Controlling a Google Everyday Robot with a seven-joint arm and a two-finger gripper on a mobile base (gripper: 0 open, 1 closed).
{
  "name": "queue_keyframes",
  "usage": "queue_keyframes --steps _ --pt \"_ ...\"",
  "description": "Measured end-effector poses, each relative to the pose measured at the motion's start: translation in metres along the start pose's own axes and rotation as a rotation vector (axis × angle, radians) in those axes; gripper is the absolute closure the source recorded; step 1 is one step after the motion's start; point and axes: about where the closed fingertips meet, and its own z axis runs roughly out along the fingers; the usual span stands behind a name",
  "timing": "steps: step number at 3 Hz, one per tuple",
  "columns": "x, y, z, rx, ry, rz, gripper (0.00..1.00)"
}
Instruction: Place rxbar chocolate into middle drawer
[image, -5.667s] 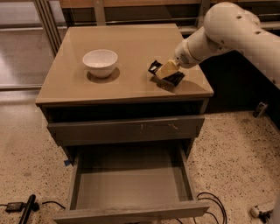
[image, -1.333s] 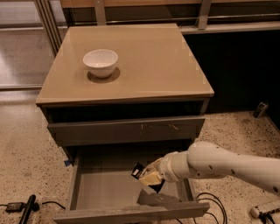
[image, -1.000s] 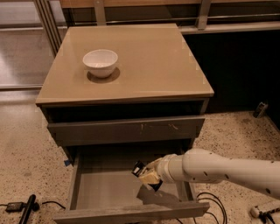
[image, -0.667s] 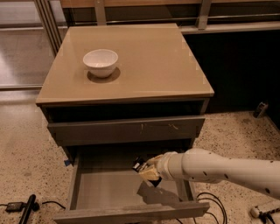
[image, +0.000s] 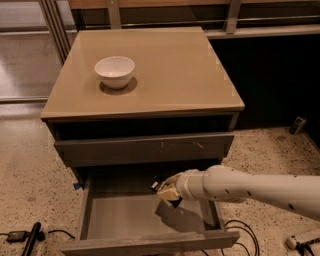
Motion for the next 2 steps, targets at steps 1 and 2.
queue_keyframes --steps 1,2 --pt "0.001 -0.017 0.021 0.005 -0.065 -0.016 1.0" --pt "0.005 -0.025 0.035 0.006 -0.11 -0.017 1.0"
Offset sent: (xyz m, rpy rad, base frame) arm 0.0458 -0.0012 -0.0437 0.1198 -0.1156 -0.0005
